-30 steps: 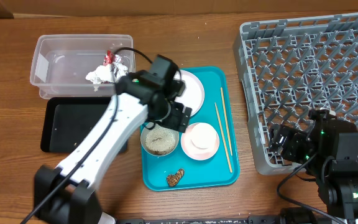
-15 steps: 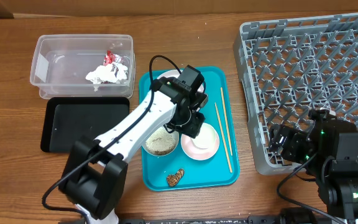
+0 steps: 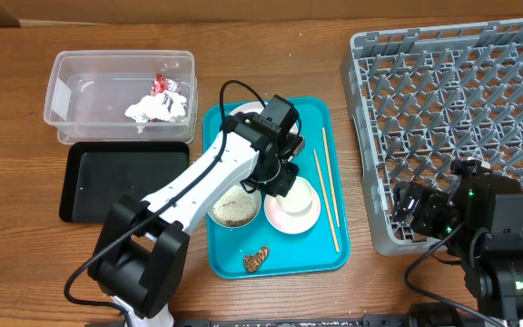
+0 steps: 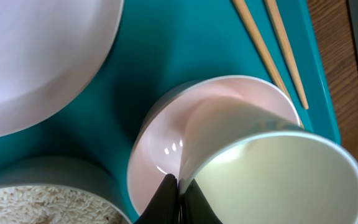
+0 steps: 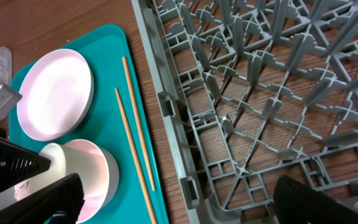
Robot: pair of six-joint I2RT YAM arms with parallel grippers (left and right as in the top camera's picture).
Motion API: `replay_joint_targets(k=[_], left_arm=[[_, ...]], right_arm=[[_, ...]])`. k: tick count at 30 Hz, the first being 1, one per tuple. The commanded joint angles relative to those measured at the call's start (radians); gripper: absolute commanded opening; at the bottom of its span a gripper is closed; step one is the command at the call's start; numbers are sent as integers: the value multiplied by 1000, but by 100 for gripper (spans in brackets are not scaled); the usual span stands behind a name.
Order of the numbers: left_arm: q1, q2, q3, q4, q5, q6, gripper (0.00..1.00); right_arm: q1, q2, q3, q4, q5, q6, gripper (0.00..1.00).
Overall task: Sort waste into correct bins and load items into the dishwasher
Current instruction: 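Reach left gripper to the white cup on the tray and grasp, then lift the white cup toward the right gripper and hand it over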
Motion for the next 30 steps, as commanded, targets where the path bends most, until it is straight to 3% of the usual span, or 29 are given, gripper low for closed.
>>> replay_joint_targets(k=[1, 5, 11, 15, 18, 21, 24, 27, 30], left_arm=[[-3, 11, 0, -6, -1, -2, 4], [14, 10, 15, -15, 10, -19, 4], [115, -2, 166, -146, 111, -18, 4], [209, -3, 277, -169, 338, 16, 4], [283, -3, 300, -89, 598, 10, 4], [337, 12, 296, 34, 908, -28, 4], [341, 27, 296, 101, 1095, -33, 4], [320, 39, 296, 126, 1186, -32, 4], [294, 42, 296, 128, 1189, -21, 4]], right_arm=[[3, -2, 24, 5, 2, -2, 100], [3, -2, 24, 5, 2, -2, 100], [3, -2, 24, 10, 28, -2, 100], [3, -2, 24, 79, 98, 25, 100], [3, 6, 24, 172, 86, 24, 100], [3, 49, 24, 264, -72, 13, 100], [3, 102, 24, 359, -518, -108, 100], [4, 154, 24, 462, -866, -189, 100], [3, 201, 24, 531, -994, -191, 100]])
